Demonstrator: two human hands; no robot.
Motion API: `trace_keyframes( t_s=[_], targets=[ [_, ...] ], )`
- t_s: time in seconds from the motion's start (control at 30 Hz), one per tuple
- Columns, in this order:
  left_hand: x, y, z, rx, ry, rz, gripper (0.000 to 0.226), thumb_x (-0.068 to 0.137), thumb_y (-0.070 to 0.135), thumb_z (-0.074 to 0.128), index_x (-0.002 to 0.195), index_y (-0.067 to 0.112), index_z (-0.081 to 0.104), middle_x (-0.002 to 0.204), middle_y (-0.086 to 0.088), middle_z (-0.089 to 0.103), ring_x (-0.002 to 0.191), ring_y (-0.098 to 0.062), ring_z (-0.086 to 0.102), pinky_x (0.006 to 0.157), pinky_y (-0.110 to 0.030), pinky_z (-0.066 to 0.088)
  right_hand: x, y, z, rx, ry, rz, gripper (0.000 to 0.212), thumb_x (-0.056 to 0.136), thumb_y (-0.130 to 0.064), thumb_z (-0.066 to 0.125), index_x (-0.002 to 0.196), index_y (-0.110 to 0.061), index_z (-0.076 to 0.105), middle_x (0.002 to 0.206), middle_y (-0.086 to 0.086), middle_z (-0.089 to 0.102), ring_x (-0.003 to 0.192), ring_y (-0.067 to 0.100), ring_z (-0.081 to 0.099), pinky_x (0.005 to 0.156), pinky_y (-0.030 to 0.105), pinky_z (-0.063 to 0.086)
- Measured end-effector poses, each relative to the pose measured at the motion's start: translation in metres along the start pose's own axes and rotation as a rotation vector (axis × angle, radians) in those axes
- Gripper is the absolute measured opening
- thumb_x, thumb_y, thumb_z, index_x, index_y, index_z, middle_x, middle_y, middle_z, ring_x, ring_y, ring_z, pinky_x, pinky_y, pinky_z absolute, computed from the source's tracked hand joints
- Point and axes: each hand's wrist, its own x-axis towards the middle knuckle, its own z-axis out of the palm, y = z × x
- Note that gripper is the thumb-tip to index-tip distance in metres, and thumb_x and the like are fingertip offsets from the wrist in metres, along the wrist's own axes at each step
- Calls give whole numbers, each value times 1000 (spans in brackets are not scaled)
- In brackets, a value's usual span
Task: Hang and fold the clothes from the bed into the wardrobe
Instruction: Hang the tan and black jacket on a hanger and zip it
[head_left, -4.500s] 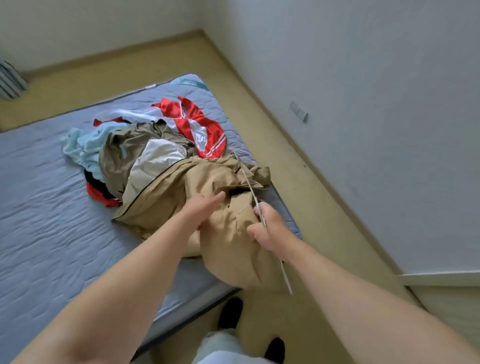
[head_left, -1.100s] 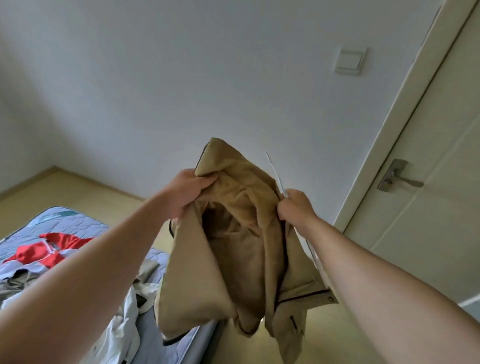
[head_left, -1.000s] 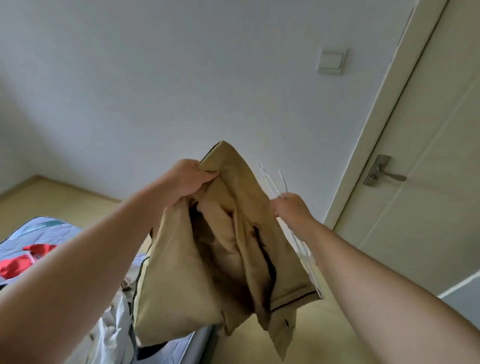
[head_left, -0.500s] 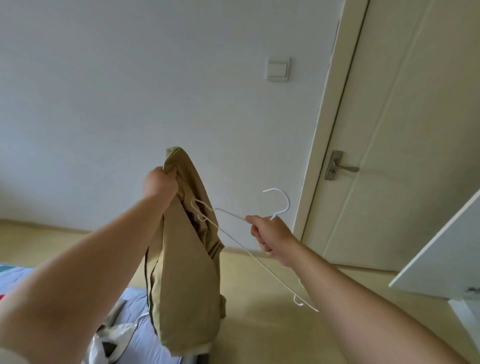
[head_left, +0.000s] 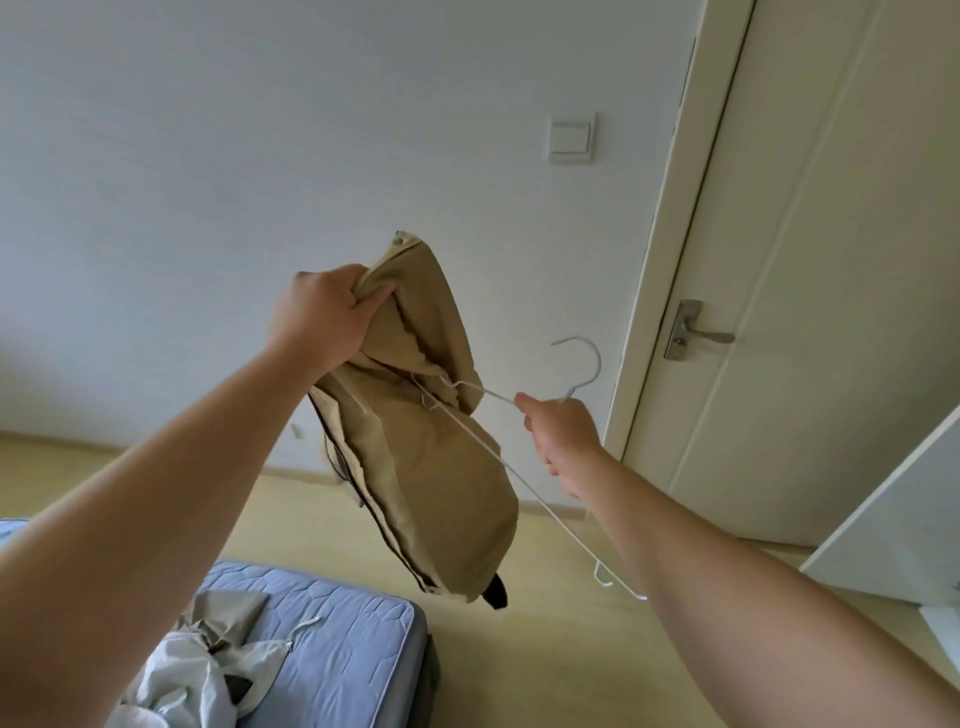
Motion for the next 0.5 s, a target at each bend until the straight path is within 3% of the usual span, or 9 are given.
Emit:
trace_keyframes(
  t_s=[0.17,0.27,0.4,0.5],
  targets=[
    [-14,16,-10,-43,14,101,31,93,48,59,91,20,71,69,-2,66,69,-28,62,63,-40,54,-2,-7,27,53,-45,-15,29,88,-41,55,74,-17,46,52,-2,31,41,14,23,40,23,19],
    [-27,36,-5,-202,64,97,27,93,44,62,91,19,72,65,-1,65,62,-22,61,57,-34,52,-5,-4,42,203,-58,82,34,92,-41,56,71,-16,45,52,-2,29,40,14,22,39,21,18],
    [-32,57,-8,-238,90,181,27,94,48,60,92,23,72,61,10,59,56,-12,56,49,-21,41,-12,3,48,233,-249,126,44,93,-40,59,56,-24,39,49,-5,27,41,14,18,40,22,15],
    [-26,66,-12,-218,-13,133,36,94,54,55,86,21,69,66,5,64,63,-15,59,54,-29,46,-17,-1,54,239,-288,91,45,90,-39,63,54,-25,42,49,-5,29,40,13,19,40,22,15]
  ],
)
